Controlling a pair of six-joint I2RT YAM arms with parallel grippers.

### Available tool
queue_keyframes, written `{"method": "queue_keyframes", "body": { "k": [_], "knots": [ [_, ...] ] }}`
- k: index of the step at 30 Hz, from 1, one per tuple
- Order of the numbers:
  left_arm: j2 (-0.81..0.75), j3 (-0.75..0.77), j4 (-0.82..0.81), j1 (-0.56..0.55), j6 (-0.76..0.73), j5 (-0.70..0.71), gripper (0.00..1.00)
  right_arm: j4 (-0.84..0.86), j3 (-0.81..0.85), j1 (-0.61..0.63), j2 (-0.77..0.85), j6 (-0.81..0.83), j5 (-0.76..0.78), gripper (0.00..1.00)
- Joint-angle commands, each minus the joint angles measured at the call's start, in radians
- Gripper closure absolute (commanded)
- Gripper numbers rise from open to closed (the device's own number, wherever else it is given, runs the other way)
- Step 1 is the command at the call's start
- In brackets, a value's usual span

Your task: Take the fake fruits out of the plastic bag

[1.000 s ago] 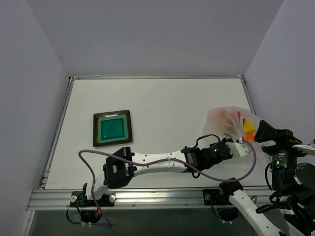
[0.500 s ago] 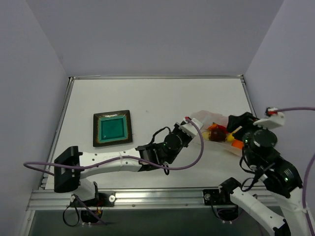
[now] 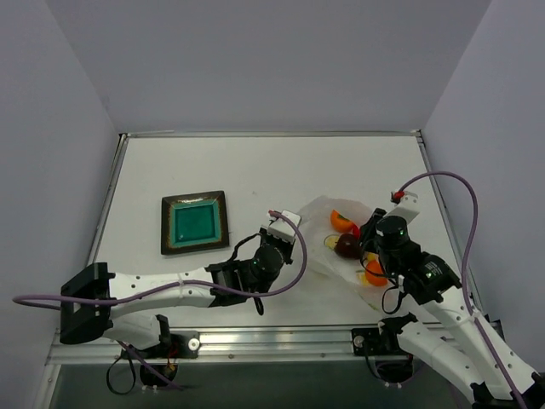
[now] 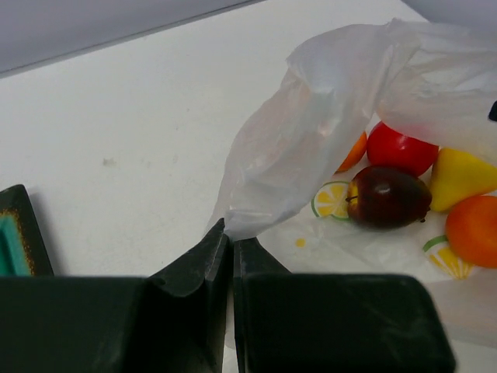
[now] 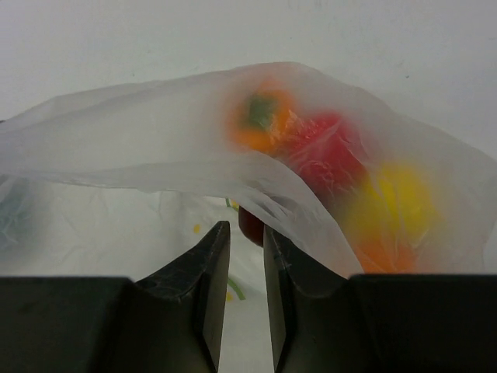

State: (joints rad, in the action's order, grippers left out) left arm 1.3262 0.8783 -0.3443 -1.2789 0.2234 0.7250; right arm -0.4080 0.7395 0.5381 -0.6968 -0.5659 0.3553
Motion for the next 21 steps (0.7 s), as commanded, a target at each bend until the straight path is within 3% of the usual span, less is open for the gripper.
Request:
{"method": "queue_keyframes", "body": {
  "k": [1,5,8,9,10,12,13,18,21],
  "knots": [
    [0.007,0.014,-0.007,0.021,0.099,0.013,0.98,0.06,-0.014,-0.006,0.017,-0.106,0.053,0.8],
    [0.065,0.03,-0.042,0.047,0.116,-0.03,0.98,0.129,-0.113,-0.018,-0.064,-0.19,0.051,0.79],
    [0.096,0.027,-0.065,0.047,0.139,-0.05,0.98,0.251,-0.175,-0.128,-0.096,-0.187,0.061,0.88],
    [0.1,0.019,-0.073,0.047,0.145,-0.061,0.98,0.309,-0.189,-0.183,-0.104,-0.164,0.019,0.91],
    [0.1,-0.001,-0.082,0.047,0.155,-0.065,0.98,0.46,-0.199,-0.314,-0.148,-0.123,-0.043,0.93],
    [0.094,-0.024,-0.087,0.046,0.186,-0.071,0.98,0.628,-0.203,-0.442,-0.246,-0.089,-0.286,0.95],
    [0.091,-0.044,-0.087,0.044,0.194,-0.072,0.98,0.732,-0.175,-0.51,-0.389,-0.062,-0.339,0.97],
    [0.079,-0.059,-0.065,-0.006,0.191,-0.006,0.98,0.863,0.192,-0.448,-0.797,0.064,-0.574,1.0],
    [0.068,-0.061,-0.061,-0.039,0.185,0.027,0.98,0.772,0.361,-0.341,-0.963,0.173,-0.611,1.0]
  ]
}}
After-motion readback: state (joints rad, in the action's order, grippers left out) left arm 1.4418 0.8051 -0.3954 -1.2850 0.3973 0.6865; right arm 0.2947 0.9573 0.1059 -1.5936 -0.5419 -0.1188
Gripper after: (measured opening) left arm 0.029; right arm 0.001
